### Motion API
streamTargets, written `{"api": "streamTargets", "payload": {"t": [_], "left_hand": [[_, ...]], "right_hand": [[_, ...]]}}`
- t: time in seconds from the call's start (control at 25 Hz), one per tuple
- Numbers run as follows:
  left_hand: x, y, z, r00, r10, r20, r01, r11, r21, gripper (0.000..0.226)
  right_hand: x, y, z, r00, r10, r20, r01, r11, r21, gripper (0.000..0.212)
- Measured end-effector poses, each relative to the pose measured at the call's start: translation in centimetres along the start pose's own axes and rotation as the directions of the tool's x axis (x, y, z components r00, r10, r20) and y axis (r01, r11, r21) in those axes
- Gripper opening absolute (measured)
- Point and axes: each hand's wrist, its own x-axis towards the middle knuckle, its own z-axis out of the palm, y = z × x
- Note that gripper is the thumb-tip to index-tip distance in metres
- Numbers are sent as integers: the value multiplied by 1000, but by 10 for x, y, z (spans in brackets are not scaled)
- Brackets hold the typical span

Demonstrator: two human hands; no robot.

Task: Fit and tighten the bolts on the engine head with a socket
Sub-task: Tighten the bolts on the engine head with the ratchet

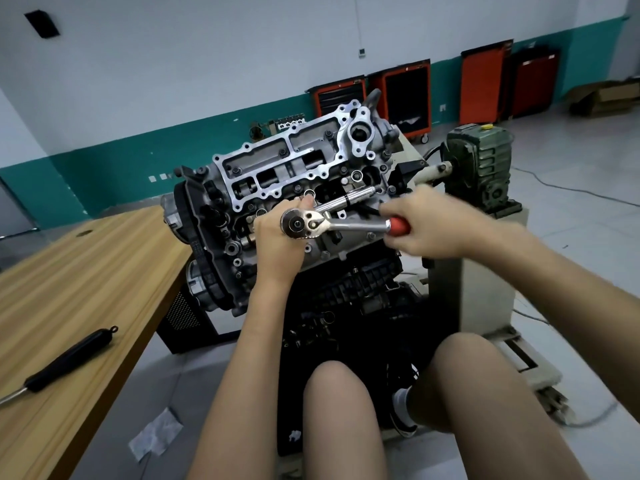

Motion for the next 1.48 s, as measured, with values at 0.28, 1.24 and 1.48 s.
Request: {"api": "streamTargets", "payload": {"t": [0.28, 1.24, 1.48], "left_hand": [[-4, 1, 7, 995, 18, -99, -19, 1000, -12, 51], [-2, 0, -4, 999, -33, -30, 32, 998, -50, 48], [-1, -12, 1, 999, -30, -38, 27, 996, -80, 45]], "right_hand": [[-41, -76, 118, 936, 314, -157, -142, 748, 648, 41], [-30, -48, 80, 993, 105, -57, -68, 890, 451, 37], [-12, -13, 27, 991, 51, -121, -44, 997, 59, 34]]}}
